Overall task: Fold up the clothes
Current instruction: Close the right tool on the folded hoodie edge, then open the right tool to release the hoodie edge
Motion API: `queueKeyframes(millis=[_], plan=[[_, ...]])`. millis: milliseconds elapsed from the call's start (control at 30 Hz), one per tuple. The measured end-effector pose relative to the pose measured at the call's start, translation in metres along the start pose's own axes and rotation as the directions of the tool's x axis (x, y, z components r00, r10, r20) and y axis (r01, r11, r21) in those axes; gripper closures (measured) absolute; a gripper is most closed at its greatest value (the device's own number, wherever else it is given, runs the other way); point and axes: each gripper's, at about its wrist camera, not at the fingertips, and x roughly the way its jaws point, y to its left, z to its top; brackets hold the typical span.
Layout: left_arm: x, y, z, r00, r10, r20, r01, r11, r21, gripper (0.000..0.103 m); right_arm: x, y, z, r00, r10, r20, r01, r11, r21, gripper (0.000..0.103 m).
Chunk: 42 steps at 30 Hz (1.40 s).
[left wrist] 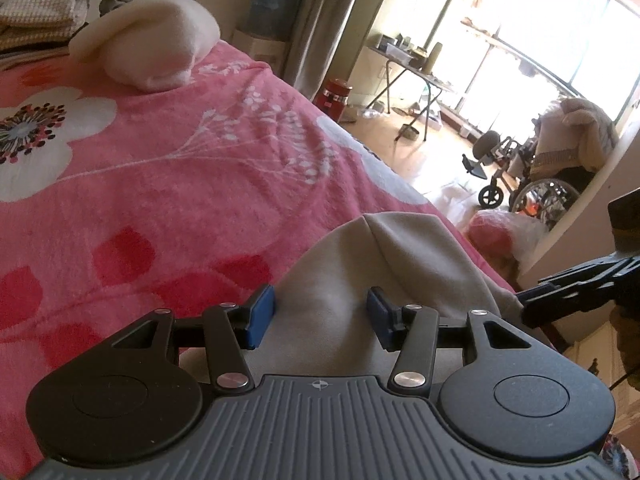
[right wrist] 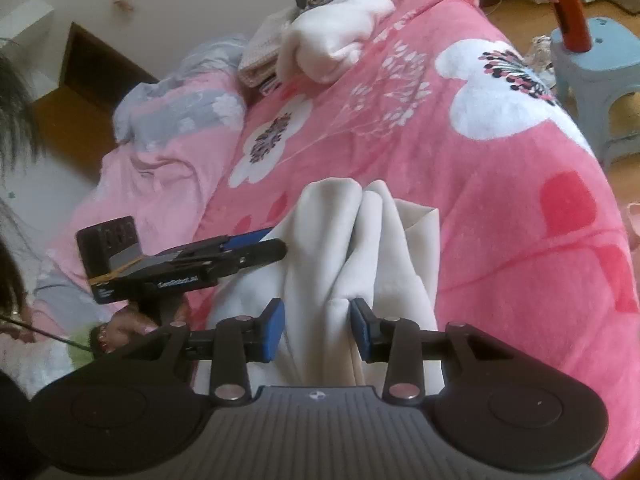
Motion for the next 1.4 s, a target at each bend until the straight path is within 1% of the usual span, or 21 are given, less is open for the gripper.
queueKeyframes(millis=[100, 200, 267, 333, 433, 533, 600, 667, 767, 833, 867, 967, 1000, 1133, 1300, 1400], plan=[[0.001, 0.001, -0.001, 1.0, -0.002, 0.004, 0.002, 1.0, -0.007, 0.052, 0.0, -0.009, 0.003, 0.999, -0.035, 0.004, 0.034, 0.999, 0.021, 0.064], [0.002, 0.002, -0.002, 1.0, -0.003, 0.006, 0.003, 1.0, -0.008, 0.052, 0.003, -0.024, 0.004, 0.999, -0.036, 0.012, 0.035, 0.997, 0.076, 0.064], [0.002, 0.002, -0.002, 1.0, -0.004, 0.006, 0.004, 1.0, -0.013, 0.052, 0.007, -0.033, 0.006, 1.0, -0.002, 0.008, 0.002, 0.995, 0.103, 0.064], [0.001, 0.003, -0.002, 1.0, -0.007, 0.006, 0.007, 1.0, -0.018, 0.052, 0.013, -0.039, 0.008, 0.998, 0.056, -0.01, -0.055, 0.99, 0.13, 0.064], [0.001, 0.004, -0.003, 1.0, -0.007, 0.009, 0.007, 1.0, -0.02, 0.052, 0.019, -0.042, 0.012, 0.992, 0.123, -0.017, -0.12, 0.985, 0.127, 0.061], [0.001, 0.004, -0.004, 1.0, -0.006, 0.012, 0.007, 1.0, -0.025, 0.052, 0.028, -0.045, 0.016, 0.994, 0.109, -0.031, -0.104, 0.987, 0.122, 0.061], [0.002, 0.004, -0.004, 1.0, -0.004, 0.013, 0.005, 1.0, -0.028, 0.051, 0.032, -0.04, 0.02, 0.993, 0.11, -0.036, -0.106, 0.989, 0.107, 0.06], [0.002, 0.003, -0.004, 1.0, -0.003, 0.012, 0.003, 1.0, -0.028, 0.051, 0.035, -0.032, 0.023, 0.994, 0.102, -0.05, -0.099, 0.993, 0.059, 0.059], [0.002, 0.004, -0.005, 1.0, -0.002, 0.014, 0.003, 0.999, -0.033, 0.051, 0.04, -0.023, 0.024, 0.995, 0.07, -0.067, -0.069, 0.997, 0.017, 0.059], [0.002, 0.004, -0.006, 1.0, -0.002, 0.016, 0.003, 0.999, -0.042, 0.051, 0.046, -0.015, 0.025, 0.997, 0.029, -0.076, -0.031, 0.999, -0.02, 0.06], [0.002, 0.005, -0.006, 1.0, -0.003, 0.018, 0.004, 0.999, -0.05, 0.051, 0.048, -0.01, 0.026, 0.997, 0.006, -0.078, -0.01, 0.999, -0.045, 0.065], [0.002, 0.006, -0.008, 1.0, -0.007, 0.021, 0.008, 0.997, -0.071, 0.051, 0.049, 0.006, 0.023, 0.998, -0.036, -0.053, 0.028, 0.99, -0.135, 0.085], [0.002, 0.006, -0.008, 1.0, -0.009, 0.022, 0.011, 0.997, -0.077, 0.051, 0.047, 0.008, 0.021, 0.998, -0.039, -0.041, 0.033, 0.99, -0.14, 0.087], [0.001, 0.005, -0.006, 0.999, -0.023, 0.025, 0.026, 0.996, -0.086, 0.051, 0.035, 0.004, 0.018, 1.0, -0.012, -0.008, 0.011, 0.995, -0.103, 0.089], [0.003, -0.005, -0.002, 0.999, -0.04, 0.032, 0.042, 0.997, -0.062, 0.051, 0.021, 0.007, 0.018, 1.0, 0.008, 0.014, -0.006, 0.992, -0.125, 0.089], [0.009, -0.007, -0.002, 0.999, -0.024, 0.023, 0.025, 0.998, -0.049, 0.051, 0.026, -0.001, 0.019, 1.0, -0.002, 0.003, 0.002, 0.993, -0.12, 0.089]])
